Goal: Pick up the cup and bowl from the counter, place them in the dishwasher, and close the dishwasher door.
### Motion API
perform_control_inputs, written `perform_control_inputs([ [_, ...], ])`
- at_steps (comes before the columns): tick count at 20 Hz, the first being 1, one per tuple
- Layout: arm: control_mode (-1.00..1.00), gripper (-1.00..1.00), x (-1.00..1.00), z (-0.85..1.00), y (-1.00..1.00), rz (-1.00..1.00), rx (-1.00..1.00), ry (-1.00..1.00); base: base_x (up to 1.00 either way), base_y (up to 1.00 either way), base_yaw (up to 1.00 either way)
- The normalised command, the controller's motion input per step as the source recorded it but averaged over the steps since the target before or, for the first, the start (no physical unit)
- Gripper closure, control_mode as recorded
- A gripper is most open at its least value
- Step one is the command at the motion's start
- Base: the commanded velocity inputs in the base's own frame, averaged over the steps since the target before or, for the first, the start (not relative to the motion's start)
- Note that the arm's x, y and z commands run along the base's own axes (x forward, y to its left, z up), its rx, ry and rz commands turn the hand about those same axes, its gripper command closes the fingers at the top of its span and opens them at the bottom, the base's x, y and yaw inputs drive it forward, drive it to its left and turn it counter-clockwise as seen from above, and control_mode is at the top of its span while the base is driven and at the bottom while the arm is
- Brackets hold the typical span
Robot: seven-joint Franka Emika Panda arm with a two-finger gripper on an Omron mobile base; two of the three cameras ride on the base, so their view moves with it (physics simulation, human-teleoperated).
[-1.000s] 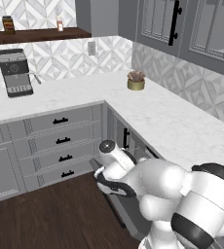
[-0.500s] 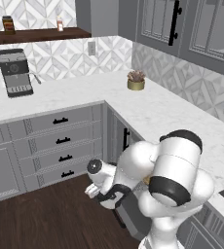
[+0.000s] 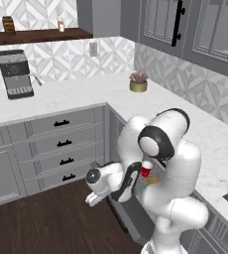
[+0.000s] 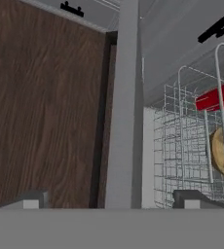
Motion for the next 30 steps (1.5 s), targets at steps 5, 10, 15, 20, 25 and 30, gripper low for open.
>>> perform_control_inputs([
  [5, -1.0, -1.0, 0.18, -0.72, 0.28, 0.0, -0.17, 0.0, 0.0, 0.0, 0.0],
  [10, -1.0, -1.0, 0.0, -0.24, 0.6, -0.06, -0.14, 0.0, 0.0, 0.0, 0.0],
  [15, -1.0, -1.0, 0.13, -0.31, 0.29, -0.09, -0.11, 0.05, 0.0, 0.0, 0.0],
  [20, -1.0, -1.0, 0.44, -0.66, 0.37, -0.09, -0.19, 0.07, 0.0, 0.0, 0.0],
  [25, -1.0, -1.0, 0.44, -0.78, 0.07, -0.05, -0.16, 0.0, 0.0, 0.0, 0.0],
  [30, -1.0, -1.0, 0.54, -0.94, 0.0, -0.05, -0.19, 0.0, 0.0, 0.0, 0.0],
])
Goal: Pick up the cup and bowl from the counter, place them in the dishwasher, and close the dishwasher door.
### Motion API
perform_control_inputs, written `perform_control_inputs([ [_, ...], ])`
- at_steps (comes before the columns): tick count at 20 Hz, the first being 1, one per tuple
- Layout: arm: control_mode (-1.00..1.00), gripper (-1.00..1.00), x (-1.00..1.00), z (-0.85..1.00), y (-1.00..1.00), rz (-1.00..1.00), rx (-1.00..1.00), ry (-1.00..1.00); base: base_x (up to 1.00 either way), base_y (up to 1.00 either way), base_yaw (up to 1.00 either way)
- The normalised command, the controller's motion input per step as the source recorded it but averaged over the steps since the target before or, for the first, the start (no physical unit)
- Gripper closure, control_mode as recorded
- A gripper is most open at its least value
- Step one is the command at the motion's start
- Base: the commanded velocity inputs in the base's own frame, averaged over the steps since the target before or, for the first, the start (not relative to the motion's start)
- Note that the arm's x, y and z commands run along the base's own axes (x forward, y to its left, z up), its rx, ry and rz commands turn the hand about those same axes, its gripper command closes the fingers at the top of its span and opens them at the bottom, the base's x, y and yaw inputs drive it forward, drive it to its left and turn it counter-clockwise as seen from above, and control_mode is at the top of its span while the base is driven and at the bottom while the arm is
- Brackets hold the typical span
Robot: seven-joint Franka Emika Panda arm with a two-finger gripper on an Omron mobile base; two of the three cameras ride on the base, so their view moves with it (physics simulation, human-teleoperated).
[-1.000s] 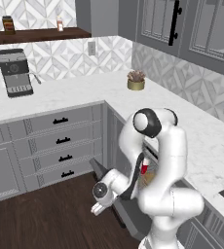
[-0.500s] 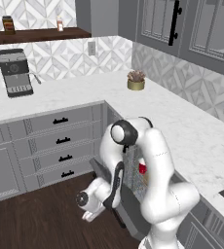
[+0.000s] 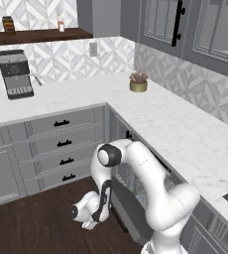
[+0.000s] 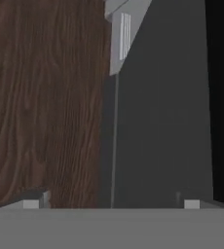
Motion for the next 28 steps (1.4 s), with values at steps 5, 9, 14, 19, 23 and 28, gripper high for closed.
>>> perform_control_inputs([
  [5, -1.0, -1.0, 0.7, -0.93, 0.0, -0.05, -0.21, 0.01, 0.0, 0.0, 0.0],
  [9, -1.0, -1.0, 0.51, -0.69, -0.28, -0.04, -0.13, 0.09, 0.0, 0.0, 0.0],
  [14, -1.0, -1.0, 0.07, -0.28, -0.82, -0.03, -0.04, 0.03, 0.0, 0.0, 0.0],
  [19, -1.0, -1.0, -0.26, 0.31, -0.82, -0.06, -0.01, -0.01, 0.0, 0.0, 0.0],
  [23, -1.0, -1.0, -0.49, 0.83, -0.63, -0.09, -0.12, -0.18, 0.0, 0.0, 0.0],
  [28, -1.0, -1.0, -0.34, 0.88, -0.89, -0.11, -0.14, -0.27, 0.0, 0.0, 0.0],
])
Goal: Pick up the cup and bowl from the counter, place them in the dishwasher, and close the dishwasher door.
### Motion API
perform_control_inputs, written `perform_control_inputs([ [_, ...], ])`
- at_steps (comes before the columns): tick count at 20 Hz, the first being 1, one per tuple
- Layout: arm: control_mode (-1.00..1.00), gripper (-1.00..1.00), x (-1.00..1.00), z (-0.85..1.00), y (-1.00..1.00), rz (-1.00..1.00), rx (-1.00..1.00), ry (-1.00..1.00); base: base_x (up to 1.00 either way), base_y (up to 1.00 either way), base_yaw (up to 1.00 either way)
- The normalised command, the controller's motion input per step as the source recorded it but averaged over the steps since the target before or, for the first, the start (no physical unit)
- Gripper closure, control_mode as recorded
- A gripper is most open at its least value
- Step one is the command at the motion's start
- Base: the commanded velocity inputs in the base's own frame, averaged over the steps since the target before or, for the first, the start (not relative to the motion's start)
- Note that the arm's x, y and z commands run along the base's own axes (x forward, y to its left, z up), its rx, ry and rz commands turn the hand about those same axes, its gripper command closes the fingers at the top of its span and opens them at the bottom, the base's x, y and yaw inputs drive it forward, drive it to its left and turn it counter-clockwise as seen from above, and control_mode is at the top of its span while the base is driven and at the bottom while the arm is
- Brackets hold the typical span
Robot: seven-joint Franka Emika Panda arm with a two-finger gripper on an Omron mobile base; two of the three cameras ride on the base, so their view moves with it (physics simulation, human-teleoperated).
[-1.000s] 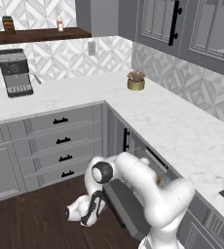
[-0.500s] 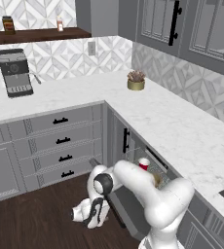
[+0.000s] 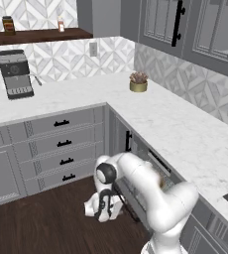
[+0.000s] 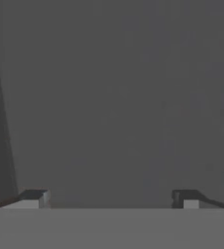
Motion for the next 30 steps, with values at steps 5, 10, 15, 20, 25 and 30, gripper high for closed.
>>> perform_control_inputs([
  [5, -1.0, -1.0, -0.15, 0.71, -0.99, -0.06, -0.08, -0.28, 0.0, 0.0, 0.0],
  [10, -1.0, -1.0, 0.0, 0.21, -1.0, -0.01, 0.0, -0.25, 0.0, 0.0, 0.0],
  [15, -1.0, -1.0, 0.07, 0.04, -1.0, -0.01, 0.0, -0.19, 0.0, 0.0, 0.0],
  [20, -1.0, -1.0, 0.21, 0.01, -1.0, 0.0, 0.0, -0.12, 0.0, 0.0, 0.0],
  [25, -1.0, -1.0, 0.25, 0.02, -1.0, 0.0, 0.0, -0.09, 0.0, 0.0, 0.0],
  [30, -1.0, -1.0, 0.06, 0.2, -1.0, 0.0, 0.01, -0.06, 0.0, 0.0, 0.0],
])
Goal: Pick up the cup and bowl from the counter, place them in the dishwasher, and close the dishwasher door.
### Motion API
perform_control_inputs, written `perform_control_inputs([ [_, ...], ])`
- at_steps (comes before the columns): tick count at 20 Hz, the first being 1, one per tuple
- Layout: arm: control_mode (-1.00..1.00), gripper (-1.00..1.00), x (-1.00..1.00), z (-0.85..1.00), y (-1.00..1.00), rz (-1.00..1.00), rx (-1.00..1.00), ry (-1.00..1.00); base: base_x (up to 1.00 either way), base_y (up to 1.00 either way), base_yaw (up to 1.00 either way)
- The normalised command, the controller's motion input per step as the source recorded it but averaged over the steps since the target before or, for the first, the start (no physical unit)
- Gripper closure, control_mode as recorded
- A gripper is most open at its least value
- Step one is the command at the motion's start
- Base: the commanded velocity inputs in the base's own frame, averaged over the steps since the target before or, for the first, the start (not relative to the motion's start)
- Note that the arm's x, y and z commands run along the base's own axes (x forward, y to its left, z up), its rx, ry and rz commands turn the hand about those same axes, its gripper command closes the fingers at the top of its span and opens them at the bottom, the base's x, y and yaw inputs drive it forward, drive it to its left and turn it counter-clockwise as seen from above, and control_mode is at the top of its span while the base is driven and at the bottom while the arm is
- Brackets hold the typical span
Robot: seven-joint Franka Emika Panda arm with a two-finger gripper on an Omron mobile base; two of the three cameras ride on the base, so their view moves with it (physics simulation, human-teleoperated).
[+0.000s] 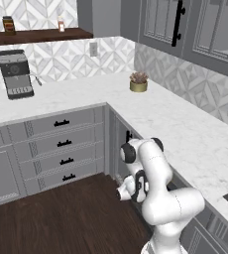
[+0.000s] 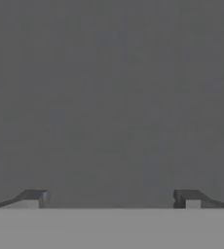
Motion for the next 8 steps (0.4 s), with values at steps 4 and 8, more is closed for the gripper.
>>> perform_control_inputs([
  [4, -1.0, -1.0, 0.16, 0.34, -1.0, 0.02, 0.12, 0.0, 0.0, 0.0, 0.0],
  [8, -1.0, -1.0, 0.15, 0.63, -1.0, 0.11, 0.19, 0.09, 0.0, 0.0, 0.0],
])
